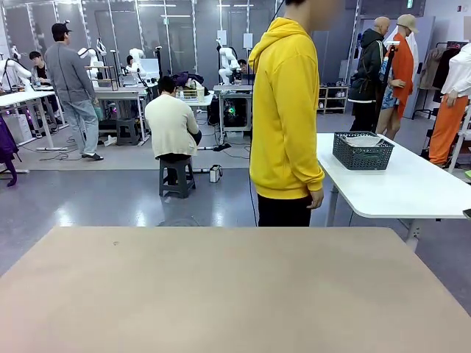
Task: Fold the towels and place them in the basket.
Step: Stack the folded Towel with hook on the right side of the table.
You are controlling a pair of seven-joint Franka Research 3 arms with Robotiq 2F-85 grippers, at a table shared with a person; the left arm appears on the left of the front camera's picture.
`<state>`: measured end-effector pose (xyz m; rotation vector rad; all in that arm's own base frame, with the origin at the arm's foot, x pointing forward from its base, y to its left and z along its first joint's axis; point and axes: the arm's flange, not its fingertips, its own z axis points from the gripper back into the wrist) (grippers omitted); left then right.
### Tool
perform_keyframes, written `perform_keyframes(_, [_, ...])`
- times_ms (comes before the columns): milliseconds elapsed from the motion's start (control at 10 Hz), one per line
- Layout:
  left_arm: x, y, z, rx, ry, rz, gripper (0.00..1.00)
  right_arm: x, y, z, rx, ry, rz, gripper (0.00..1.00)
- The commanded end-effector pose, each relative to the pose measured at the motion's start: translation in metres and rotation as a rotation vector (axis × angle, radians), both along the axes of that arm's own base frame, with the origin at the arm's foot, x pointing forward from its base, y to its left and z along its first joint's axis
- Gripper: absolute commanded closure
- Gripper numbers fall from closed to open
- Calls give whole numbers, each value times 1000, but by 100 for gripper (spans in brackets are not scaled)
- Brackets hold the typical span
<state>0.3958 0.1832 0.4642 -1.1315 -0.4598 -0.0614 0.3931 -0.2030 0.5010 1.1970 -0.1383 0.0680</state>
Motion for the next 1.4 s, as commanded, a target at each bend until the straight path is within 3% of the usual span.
perform_keyframes(0, [-1, 0, 2, -8, -6, -4, 0, 1, 1, 1, 0, -2, 5, 0])
perform_keyframes(1300, [-1, 0, 2, -8, -6, -4, 0, 1, 1, 1, 0, -2, 5, 0])
